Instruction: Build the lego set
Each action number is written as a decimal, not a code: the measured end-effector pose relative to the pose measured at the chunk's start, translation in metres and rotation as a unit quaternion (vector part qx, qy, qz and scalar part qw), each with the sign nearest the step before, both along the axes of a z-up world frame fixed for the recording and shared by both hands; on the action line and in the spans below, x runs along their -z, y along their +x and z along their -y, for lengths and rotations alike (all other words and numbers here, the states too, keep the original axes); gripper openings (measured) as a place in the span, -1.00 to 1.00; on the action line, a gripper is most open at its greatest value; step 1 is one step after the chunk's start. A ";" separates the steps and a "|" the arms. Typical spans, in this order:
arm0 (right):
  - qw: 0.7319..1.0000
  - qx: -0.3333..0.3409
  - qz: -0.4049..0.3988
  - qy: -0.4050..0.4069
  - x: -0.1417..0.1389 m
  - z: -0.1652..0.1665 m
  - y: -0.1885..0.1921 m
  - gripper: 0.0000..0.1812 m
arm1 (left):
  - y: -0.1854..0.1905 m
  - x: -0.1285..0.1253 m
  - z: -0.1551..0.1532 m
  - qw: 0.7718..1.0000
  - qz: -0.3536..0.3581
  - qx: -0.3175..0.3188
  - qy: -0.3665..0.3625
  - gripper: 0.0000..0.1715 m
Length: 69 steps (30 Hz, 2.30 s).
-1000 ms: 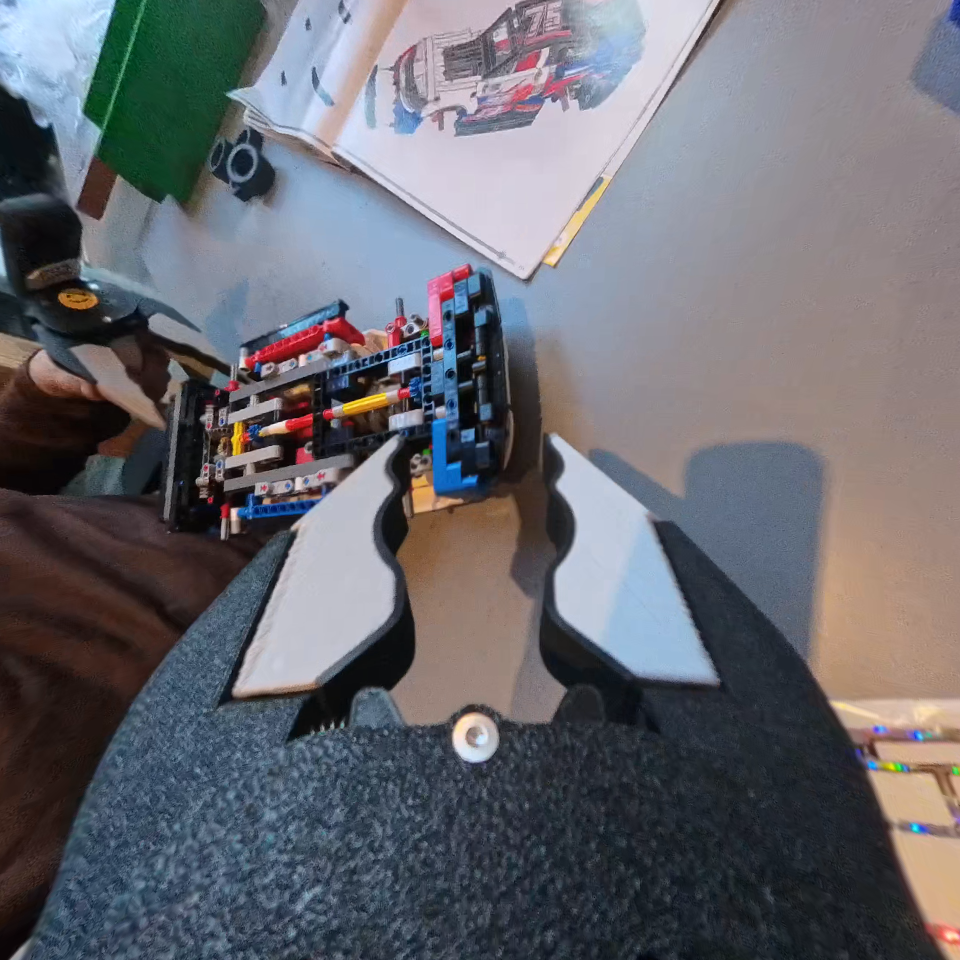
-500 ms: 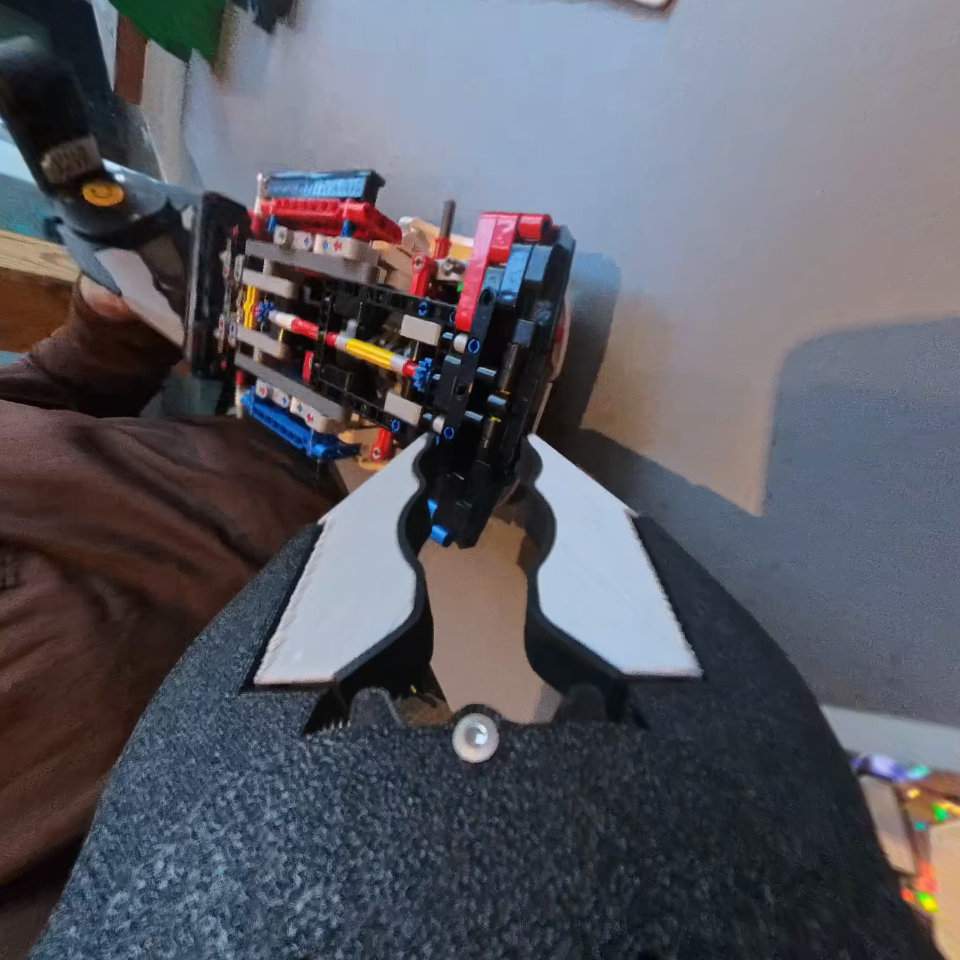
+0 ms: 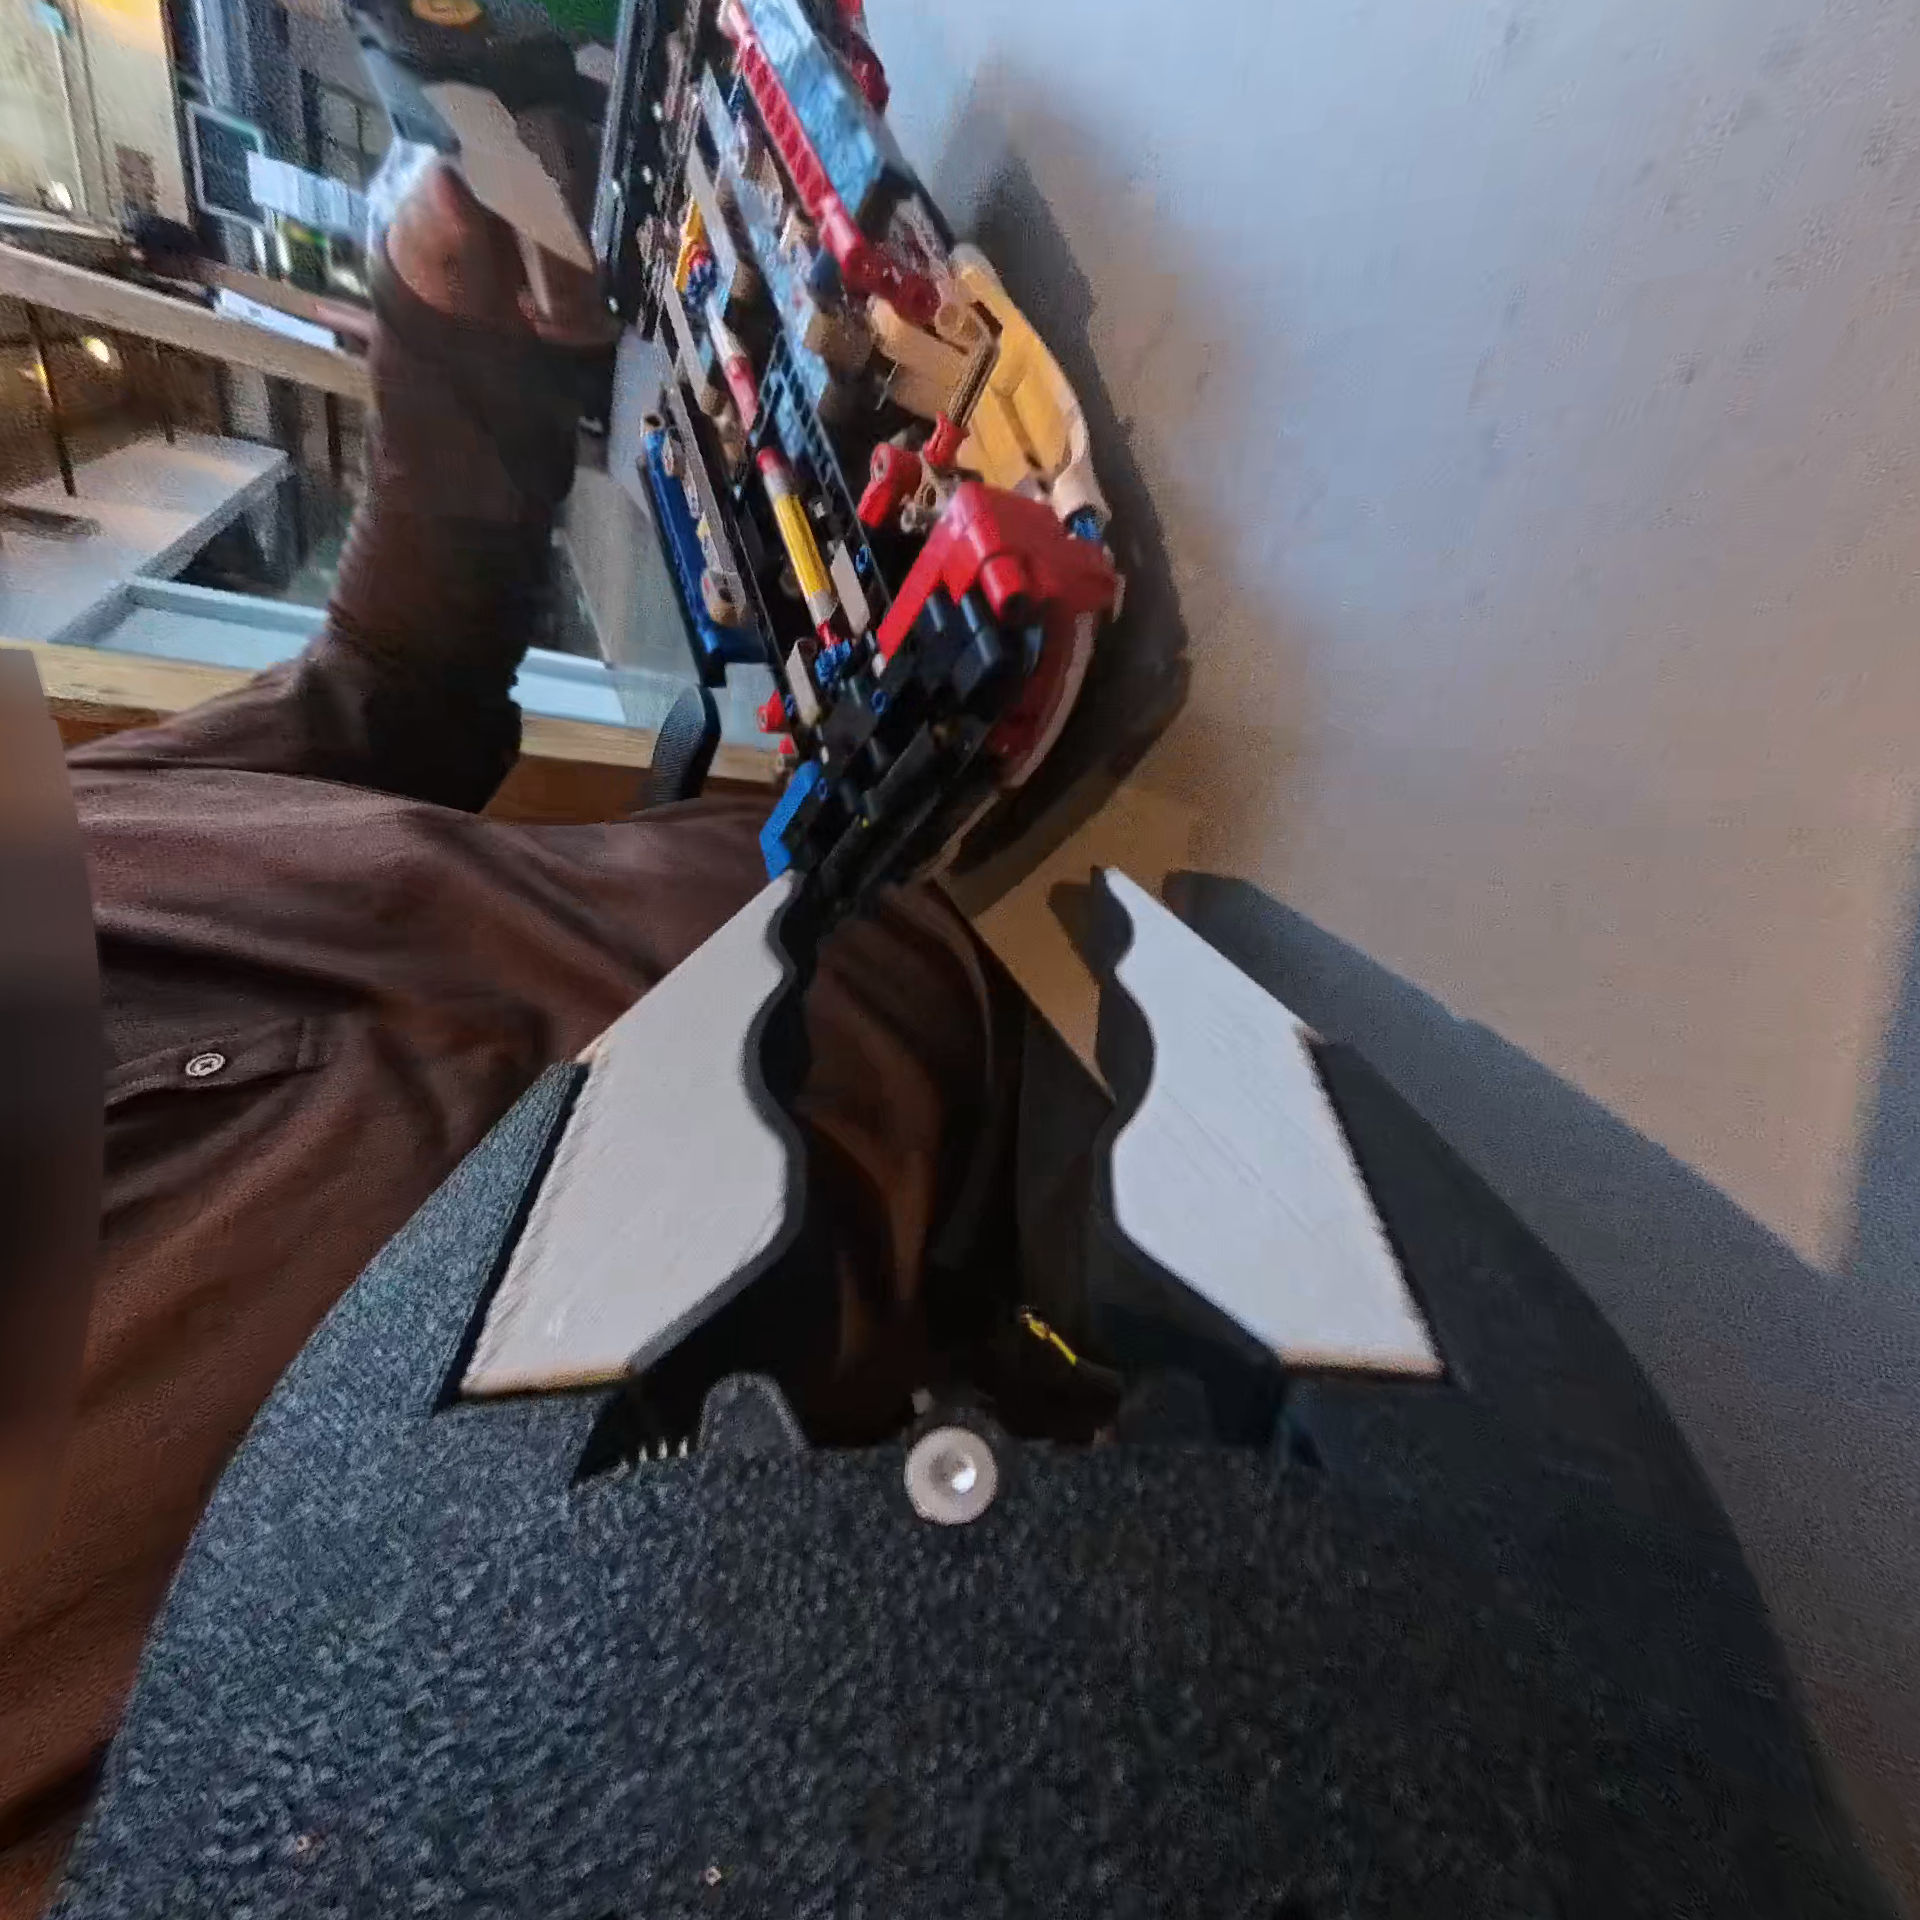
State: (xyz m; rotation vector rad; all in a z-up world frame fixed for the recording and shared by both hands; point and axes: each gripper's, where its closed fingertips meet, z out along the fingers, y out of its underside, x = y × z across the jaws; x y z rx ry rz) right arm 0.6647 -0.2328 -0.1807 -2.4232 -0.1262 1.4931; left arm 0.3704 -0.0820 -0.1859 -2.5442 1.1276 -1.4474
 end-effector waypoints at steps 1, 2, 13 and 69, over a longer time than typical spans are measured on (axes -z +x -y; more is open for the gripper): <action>1.000 0.012 -0.004 -0.001 0.001 0.007 -0.003 -0.42 | 0.001 -0.003 -0.006 1.000 0.000 0.008 0.002 0.05; 1.000 0.021 -0.007 -0.004 0.003 0.012 -0.009 -0.39 | 0.004 -0.005 -0.012 1.000 -0.002 0.017 0.006 0.06; 0.992 0.052 -0.115 -0.019 0.016 -0.008 -0.058 -0.48 | 0.060 -0.007 0.012 0.965 0.053 0.188 -0.174 -0.23; 0.456 -0.083 0.697 0.546 -0.006 -0.050 0.056 -0.51 | -0.012 -0.008 -0.061 0.365 -0.173 0.326 0.855 -0.03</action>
